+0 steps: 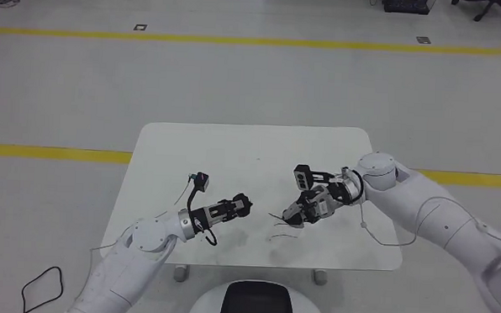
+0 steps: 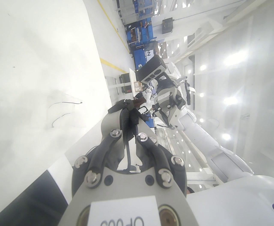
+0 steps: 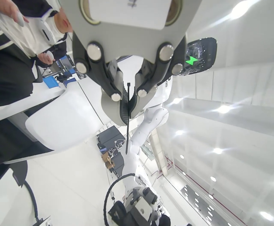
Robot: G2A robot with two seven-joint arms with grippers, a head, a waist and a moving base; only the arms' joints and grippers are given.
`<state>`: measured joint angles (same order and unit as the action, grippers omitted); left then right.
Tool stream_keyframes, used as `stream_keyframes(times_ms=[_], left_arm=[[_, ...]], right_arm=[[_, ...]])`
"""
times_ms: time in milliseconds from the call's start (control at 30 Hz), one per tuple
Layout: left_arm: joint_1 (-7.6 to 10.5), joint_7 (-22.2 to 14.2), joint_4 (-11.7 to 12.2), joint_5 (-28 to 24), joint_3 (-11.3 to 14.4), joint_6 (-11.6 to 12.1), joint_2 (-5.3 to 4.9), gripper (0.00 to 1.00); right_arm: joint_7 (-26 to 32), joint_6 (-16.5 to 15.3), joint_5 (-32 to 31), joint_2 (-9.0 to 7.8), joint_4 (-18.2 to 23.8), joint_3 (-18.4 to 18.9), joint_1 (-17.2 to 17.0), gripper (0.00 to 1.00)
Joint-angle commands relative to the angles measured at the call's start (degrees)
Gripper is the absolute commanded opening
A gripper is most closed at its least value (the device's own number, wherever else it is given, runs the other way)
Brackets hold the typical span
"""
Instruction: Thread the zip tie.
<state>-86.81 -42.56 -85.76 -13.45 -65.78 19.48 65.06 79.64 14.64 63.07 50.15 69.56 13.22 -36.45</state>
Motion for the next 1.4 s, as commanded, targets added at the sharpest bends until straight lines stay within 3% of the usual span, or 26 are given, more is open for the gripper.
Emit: stream_keyframes(times_ms=[0, 333, 400, 833, 1367], left_arm=[[0.00, 0.0, 0.0, 0.0, 0.0, 0.0, 0.00, 0.00], [0.00, 0.8, -0.1, 0.2, 0.3, -0.3, 0.03, 0.00], [0.00, 0.6, -0.4, 1.0, 0.8, 0.0, -0.03, 0.00], [-2.21, 0.8, -5.9, 6.8, 0.2, 0.0, -0.53, 0.00], [-1.65, 4.2, -5.2, 7.1, 1.9, 0.0, -0.62, 0.00]], right_arm=[[0.0, 0.0, 0.2, 0.43, -0.6, 0.0, -0.1, 0.00], [0.0, 0.0, 0.2, 0.55, -0.8, 0.0, -0.2, 0.00], [-2.6, -0.6, -0.7, 0.59, -0.2, 0.4, -0.9, 0.00], [-2.1, 0.8, -2.6, 1.17, -0.9, 3.6, -3.6, 0.00], [-4.2, 1.6, -2.7, 1.48, 0.2, 6.8, -6.4, 0.00]])
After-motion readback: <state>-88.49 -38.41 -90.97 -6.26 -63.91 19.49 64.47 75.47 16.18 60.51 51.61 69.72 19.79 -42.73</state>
